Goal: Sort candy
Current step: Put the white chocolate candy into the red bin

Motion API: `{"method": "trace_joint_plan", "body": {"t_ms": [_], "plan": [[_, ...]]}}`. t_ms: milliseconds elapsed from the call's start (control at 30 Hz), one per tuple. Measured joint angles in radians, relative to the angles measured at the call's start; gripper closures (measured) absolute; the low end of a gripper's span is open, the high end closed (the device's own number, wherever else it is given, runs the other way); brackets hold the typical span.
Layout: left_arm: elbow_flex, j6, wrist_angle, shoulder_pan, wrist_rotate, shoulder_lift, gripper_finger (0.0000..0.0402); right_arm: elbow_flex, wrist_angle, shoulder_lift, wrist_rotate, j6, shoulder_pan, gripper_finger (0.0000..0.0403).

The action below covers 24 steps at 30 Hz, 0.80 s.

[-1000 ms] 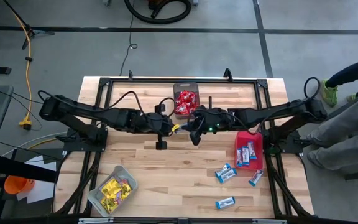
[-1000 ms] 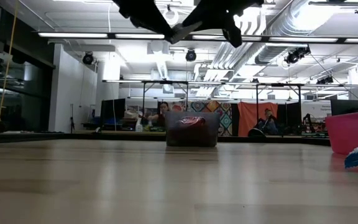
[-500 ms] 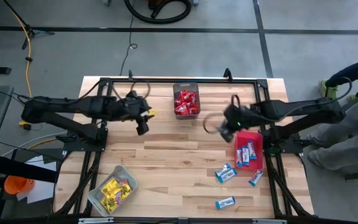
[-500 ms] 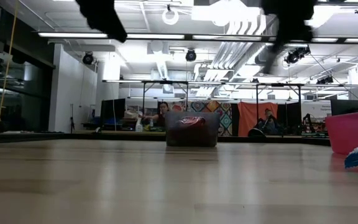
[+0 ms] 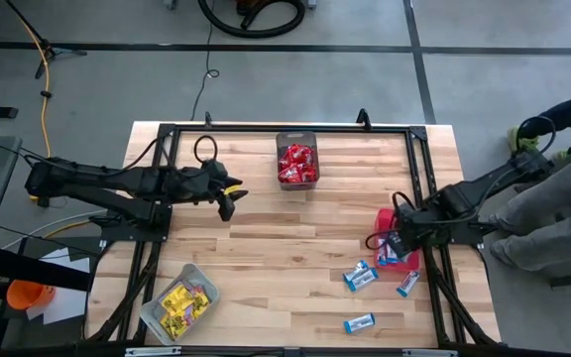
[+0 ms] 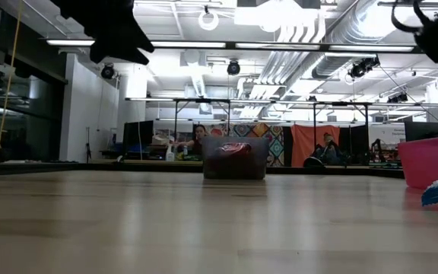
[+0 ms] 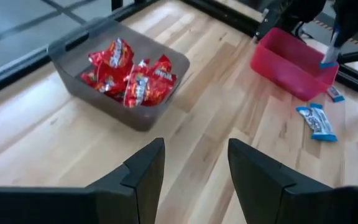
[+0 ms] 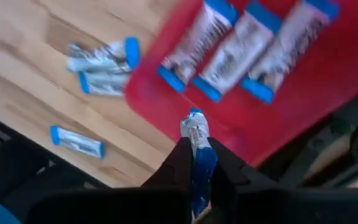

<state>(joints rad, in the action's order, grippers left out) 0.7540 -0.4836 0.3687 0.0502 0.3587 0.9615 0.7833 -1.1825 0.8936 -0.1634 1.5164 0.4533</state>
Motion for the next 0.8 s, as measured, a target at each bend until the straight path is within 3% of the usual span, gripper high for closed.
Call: {"method": "trace_joint_plan", "body": {"t_ms": [200, 333, 633, 800], "plan": [[0.000, 0.067, -0.050, -0.005, 0.022, 0.000, 0.0237, -0.093, 0.034, -0.003, -0.051, 0.030, -0.003, 0.0368], [0.000, 0.085, -0.062, -0.005, 0.024, 0.000, 0.0237, -0.101, 0.078, -0.003, -0.050, 0.026, -0.027, 0.0317], [0.000, 0.085, -0.061, -0.005, 0.023, 0.000, 0.0237, 0.008, 0.020, -0.005, -0.032, -0.079, -0.072, 0.0173], [0.000, 0.094, -0.061, -0.005, 0.023, 0.000, 0.0237, 0.077, 0.129, -0.005, -0.039, -0.102, -0.075, 0.0141]]}}
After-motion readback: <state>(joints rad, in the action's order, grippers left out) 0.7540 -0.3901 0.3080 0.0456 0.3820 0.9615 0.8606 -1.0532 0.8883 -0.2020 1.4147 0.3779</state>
